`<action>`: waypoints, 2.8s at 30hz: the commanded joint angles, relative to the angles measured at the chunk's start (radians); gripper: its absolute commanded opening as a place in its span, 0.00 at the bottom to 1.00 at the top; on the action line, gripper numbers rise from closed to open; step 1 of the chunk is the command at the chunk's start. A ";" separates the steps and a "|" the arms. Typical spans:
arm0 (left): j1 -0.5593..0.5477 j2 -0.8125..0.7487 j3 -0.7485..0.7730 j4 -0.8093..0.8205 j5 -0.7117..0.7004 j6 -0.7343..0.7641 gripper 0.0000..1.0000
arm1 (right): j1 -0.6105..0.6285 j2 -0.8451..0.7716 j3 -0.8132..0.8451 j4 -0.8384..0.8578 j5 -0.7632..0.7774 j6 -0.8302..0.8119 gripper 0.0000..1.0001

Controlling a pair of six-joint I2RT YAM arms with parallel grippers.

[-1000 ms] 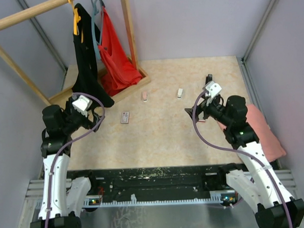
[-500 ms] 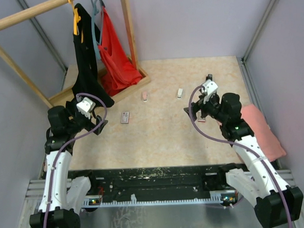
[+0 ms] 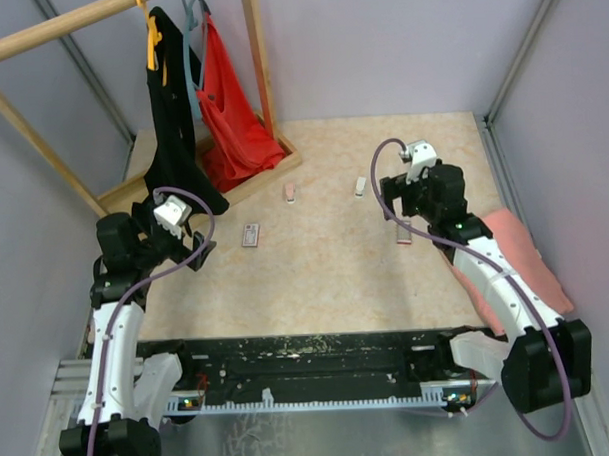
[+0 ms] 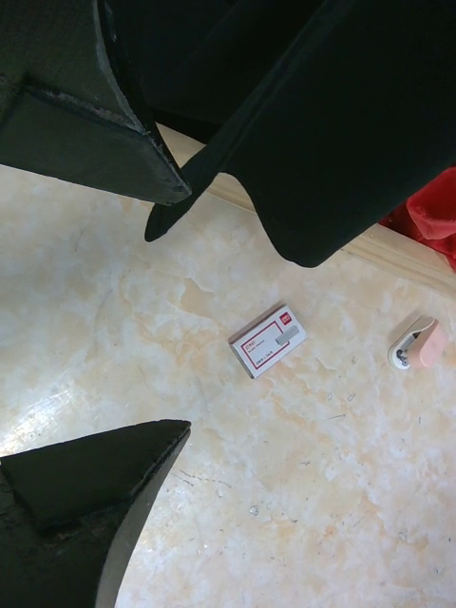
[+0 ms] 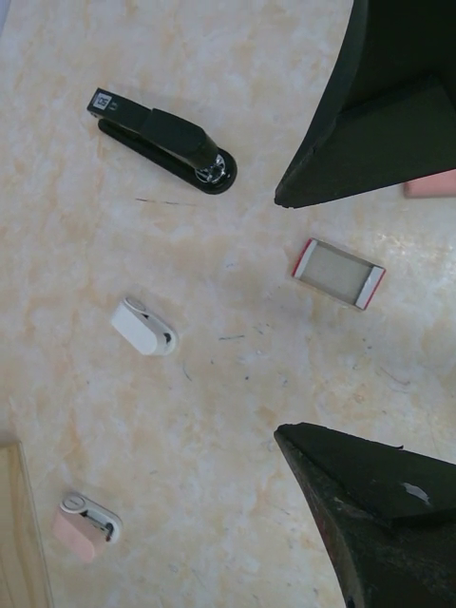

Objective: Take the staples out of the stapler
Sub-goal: Pick up the stapler from the center of the board.

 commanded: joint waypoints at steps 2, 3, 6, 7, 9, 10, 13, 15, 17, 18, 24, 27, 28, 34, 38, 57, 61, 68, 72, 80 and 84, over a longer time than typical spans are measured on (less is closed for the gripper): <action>0.000 -0.014 -0.013 0.007 0.006 0.012 1.00 | -0.001 0.086 0.120 0.021 0.085 0.076 0.95; 0.000 -0.015 -0.014 0.007 0.007 0.013 1.00 | -0.001 0.105 0.133 0.022 0.083 0.089 0.94; -0.001 -0.012 -0.015 0.007 0.008 0.011 1.00 | 0.005 0.163 0.176 0.020 0.083 0.112 0.93; 0.000 -0.011 -0.015 0.007 0.009 0.010 1.00 | 0.008 0.182 0.191 0.022 0.083 0.118 0.93; 0.000 -0.010 -0.017 0.007 0.009 0.009 1.00 | 0.021 0.220 0.220 0.025 0.083 0.127 0.92; -0.001 -0.010 -0.017 0.007 0.010 0.009 1.00 | 0.028 0.237 0.234 0.026 0.088 0.132 0.91; 0.000 -0.010 -0.019 0.007 0.008 0.008 1.00 | 0.064 0.289 0.269 0.037 0.117 0.132 0.91; -0.001 -0.009 -0.020 0.007 0.009 0.008 1.00 | 0.092 0.318 0.279 0.052 0.153 0.129 0.91; 0.000 -0.008 -0.021 0.007 0.009 0.007 1.00 | 0.108 0.348 0.290 0.063 0.178 0.132 0.91; 0.000 -0.008 -0.021 0.007 0.009 0.007 1.00 | 0.110 0.364 0.297 0.063 0.187 0.141 0.91; 0.000 -0.003 -0.023 0.006 0.008 0.006 1.00 | 0.111 0.454 0.342 0.051 0.276 0.179 0.91; 0.000 0.001 -0.024 0.007 0.009 0.005 1.00 | 0.111 0.491 0.355 0.053 0.286 0.188 0.91; 0.000 0.004 -0.024 0.007 0.010 0.005 1.00 | 0.111 0.507 0.364 0.048 0.288 0.205 0.91; 0.000 0.011 -0.025 0.006 0.003 0.005 1.00 | 0.112 0.643 0.485 -0.017 0.298 0.322 0.89; 0.000 0.007 -0.028 0.007 -0.001 0.004 1.00 | 0.112 0.730 0.558 -0.026 0.297 0.363 0.86; 0.000 0.027 -0.036 0.007 0.011 0.010 1.00 | 0.145 0.934 0.677 -0.078 0.359 0.386 0.75; 0.001 0.027 -0.037 0.007 0.011 0.011 1.00 | 0.154 0.944 0.671 -0.073 0.354 0.382 0.67; 0.000 0.017 -0.043 0.009 0.011 0.014 1.00 | 0.159 0.959 0.660 -0.069 0.359 0.381 0.59; 0.001 0.015 -0.045 0.010 0.016 0.016 1.00 | 0.160 0.959 0.659 -0.067 0.359 0.379 0.53; 0.001 0.009 -0.047 0.012 0.016 0.016 1.00 | 0.163 0.957 0.655 -0.065 0.374 0.371 0.38; 0.001 0.006 -0.046 0.012 0.016 0.017 1.00 | 0.165 0.949 0.652 -0.062 0.388 0.364 0.34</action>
